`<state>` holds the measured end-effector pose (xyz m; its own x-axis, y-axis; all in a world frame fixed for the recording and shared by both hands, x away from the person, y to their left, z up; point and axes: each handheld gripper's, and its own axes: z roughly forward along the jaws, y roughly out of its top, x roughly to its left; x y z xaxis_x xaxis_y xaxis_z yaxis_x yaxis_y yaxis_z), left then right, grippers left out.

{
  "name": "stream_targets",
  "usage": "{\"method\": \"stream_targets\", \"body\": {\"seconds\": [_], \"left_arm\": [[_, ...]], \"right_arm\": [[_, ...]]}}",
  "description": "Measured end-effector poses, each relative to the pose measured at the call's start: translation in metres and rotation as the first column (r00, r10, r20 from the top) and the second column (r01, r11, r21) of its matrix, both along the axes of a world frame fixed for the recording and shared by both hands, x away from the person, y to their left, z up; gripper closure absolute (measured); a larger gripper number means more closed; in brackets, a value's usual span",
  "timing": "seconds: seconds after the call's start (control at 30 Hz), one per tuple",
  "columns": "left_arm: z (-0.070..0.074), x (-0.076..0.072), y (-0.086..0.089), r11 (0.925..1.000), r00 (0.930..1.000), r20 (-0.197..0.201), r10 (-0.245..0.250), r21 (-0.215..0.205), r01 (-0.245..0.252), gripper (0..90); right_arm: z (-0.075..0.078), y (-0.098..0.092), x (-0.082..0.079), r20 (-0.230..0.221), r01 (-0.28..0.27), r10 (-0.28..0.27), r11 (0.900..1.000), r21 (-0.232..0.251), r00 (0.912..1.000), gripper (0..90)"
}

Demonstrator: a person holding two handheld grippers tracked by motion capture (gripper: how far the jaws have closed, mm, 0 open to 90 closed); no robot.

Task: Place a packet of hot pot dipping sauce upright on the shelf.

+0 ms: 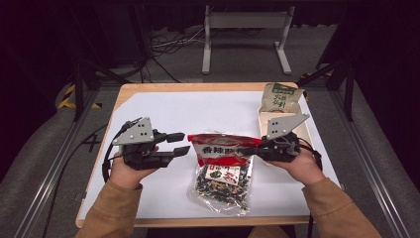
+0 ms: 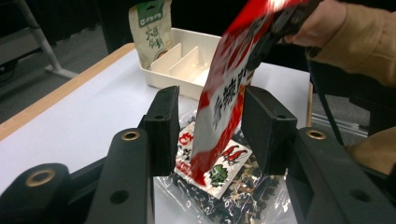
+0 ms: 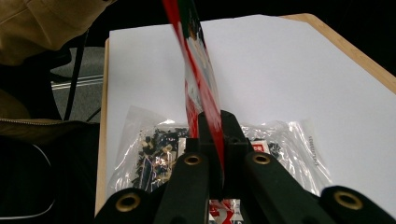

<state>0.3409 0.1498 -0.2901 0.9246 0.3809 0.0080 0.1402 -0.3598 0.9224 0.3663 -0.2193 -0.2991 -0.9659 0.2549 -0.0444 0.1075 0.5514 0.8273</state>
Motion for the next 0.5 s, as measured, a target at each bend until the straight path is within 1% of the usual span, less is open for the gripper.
{"method": "stream_targets", "body": {"seconds": [0.17,0.27,0.33,0.43,0.5], "left_arm": [[-0.005,0.003,0.005,0.9998,0.9996,-0.021,0.020,-0.003,-0.020,54.3],[-0.007,0.005,0.008,0.9995,0.9992,-0.024,0.031,-0.003,-0.031,52.1],[-0.010,0.005,0.011,0.9990,0.9984,-0.036,0.044,-0.009,-0.044,51.1],[-0.014,0.007,0.015,0.9977,0.9967,-0.046,0.068,0.000,-0.068,49.4],[-0.017,0.009,0.018,0.9967,0.9953,-0.053,0.081,-0.002,-0.081,47.6]], "right_arm": [[0.011,-0.010,0.002,0.013,0.023,-0.023,1.000,-0.001,0.9996,89.7],[0.015,-0.013,0.002,0.021,0.033,-0.033,0.999,-0.004,0.9993,89.7],[0.019,-0.018,0.004,0.025,0.039,-0.039,0.999,-0.008,0.9989,89.7],[0.025,-0.023,0.005,0.029,0.048,-0.048,0.999,-0.008,0.9984,89.7],[0.031,-0.026,0.006,0.036,0.056,-0.056,0.998,-0.012,0.9978,89.7]]}}
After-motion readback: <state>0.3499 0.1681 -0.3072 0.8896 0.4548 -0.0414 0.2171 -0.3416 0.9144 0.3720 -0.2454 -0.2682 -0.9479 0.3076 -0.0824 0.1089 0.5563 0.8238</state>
